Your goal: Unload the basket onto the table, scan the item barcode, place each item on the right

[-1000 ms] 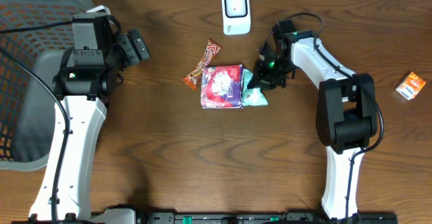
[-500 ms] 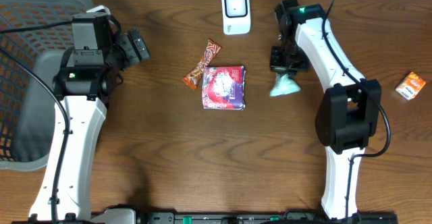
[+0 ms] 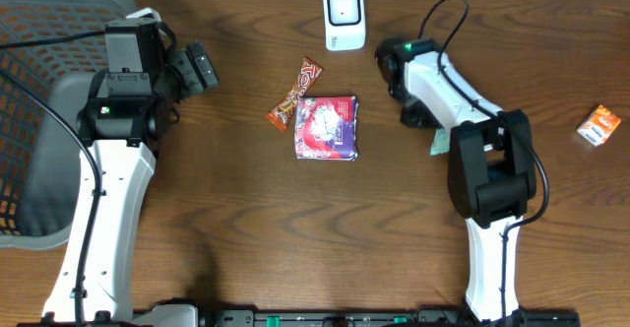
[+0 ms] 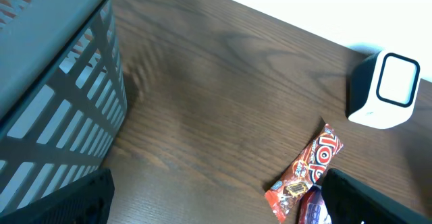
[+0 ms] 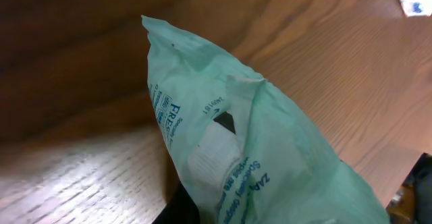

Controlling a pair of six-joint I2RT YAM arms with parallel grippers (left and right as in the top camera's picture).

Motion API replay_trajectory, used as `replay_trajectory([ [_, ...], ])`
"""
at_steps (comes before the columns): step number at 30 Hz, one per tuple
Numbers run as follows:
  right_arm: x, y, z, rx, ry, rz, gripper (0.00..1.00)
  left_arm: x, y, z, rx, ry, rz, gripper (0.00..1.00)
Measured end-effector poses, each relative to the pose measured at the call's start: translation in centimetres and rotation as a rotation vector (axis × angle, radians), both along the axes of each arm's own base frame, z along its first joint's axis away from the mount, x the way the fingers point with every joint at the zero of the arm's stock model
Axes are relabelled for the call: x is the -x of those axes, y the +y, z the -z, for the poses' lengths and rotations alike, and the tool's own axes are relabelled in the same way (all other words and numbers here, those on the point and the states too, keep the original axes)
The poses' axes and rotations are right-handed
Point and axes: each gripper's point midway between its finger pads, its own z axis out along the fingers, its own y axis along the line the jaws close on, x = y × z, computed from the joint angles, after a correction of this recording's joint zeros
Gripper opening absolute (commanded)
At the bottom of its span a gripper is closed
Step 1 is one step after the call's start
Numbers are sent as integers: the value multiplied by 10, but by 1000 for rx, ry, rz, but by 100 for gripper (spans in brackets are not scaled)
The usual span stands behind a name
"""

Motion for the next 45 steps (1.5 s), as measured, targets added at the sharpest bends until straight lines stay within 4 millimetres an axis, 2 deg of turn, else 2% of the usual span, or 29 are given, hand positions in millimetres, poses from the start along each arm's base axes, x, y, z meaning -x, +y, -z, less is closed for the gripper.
replay_trajectory([
  [3,4,11,7,4,-3,-24,36,0,0,0,0,0,0,98],
  [6,-1,38,13,-45,-25,-79,47,0,0,0,0,0,0,98],
  [9,-3,72,19,-115,-44,-138,68,0,0,0,0,0,0,98],
  [11,-1,93,22,-155,-44,-182,74,0,0,0,0,0,0,98],
  [16,7,127,17,-185,-23,-265,75,0,0,0,0,0,0,98],
  [19,2,136,-1,-202,-28,-290,75,0,0,0,0,0,0,98],
  [25,-23,140,-52,-235,-81,-320,75,0,0,0,0,0,0,98],
  [28,-30,133,-66,-248,-67,-359,73,0,0,0,0,0,0,98],
  [31,-25,130,-64,-286,15,-424,70,0,0,0,0,0,0,98],
  [35,-17,140,-60,-346,97,-527,69,0,0,0,0,0,0,98],
  [37,-14,145,-59,-363,124,-570,85,0,0,0,0,0,0,98],
  [38,-13,145,-59,-364,134,-583,88,0,0,0,0,0,0,98],
  [42,-12,136,-59,-344,168,-613,91,0,0,0,0,0,0,98],
  [45,-16,121,-58,-367,184,-609,93,0,0,0,0,0,0,98],
])
